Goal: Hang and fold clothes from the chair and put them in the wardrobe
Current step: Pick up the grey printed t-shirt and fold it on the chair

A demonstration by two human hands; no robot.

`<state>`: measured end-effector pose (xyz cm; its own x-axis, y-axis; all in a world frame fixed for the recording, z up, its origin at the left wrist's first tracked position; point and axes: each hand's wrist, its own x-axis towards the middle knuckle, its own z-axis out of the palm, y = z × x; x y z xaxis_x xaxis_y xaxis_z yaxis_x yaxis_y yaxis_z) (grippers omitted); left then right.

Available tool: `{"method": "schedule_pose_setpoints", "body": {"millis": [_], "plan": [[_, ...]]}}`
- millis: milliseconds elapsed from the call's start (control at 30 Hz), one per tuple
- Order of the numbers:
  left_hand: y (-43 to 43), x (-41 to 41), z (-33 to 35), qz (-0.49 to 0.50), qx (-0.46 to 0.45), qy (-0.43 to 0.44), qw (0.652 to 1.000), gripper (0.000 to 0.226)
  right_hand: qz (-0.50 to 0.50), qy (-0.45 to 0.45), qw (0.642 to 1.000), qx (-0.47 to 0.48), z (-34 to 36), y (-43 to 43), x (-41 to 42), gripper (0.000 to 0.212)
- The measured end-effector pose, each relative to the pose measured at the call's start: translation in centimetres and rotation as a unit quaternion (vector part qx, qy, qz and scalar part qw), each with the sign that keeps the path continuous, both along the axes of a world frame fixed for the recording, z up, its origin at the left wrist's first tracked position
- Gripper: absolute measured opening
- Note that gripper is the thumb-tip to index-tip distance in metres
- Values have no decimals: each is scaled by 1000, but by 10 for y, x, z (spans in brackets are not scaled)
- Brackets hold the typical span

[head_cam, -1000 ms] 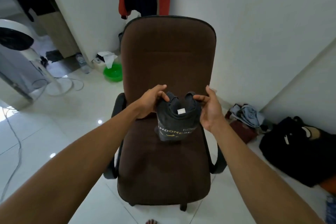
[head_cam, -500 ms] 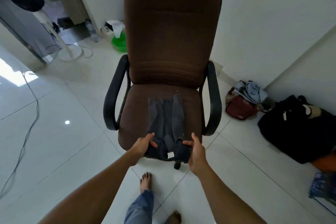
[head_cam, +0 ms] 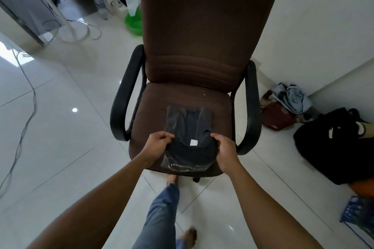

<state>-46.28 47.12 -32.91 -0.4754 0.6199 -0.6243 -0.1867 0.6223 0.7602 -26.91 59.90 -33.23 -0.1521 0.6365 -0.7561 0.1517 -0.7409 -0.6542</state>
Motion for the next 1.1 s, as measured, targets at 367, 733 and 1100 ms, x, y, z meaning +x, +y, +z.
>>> {"method": "schedule_pose_setpoints", "body": {"millis": [367, 733, 1100], "plan": [[139, -112, -136, -133, -35, 113, 984, 50, 264, -175, 927, 202, -127, 170, -89, 34], [178, -144, -199, -199, -73, 112, 971, 64, 269, -214, 926, 156, -202, 205, -99, 31], [190, -149, -212, -218, -110, 155, 957, 105, 261, -251, 919, 154, -224, 205, -106, 45]]}}
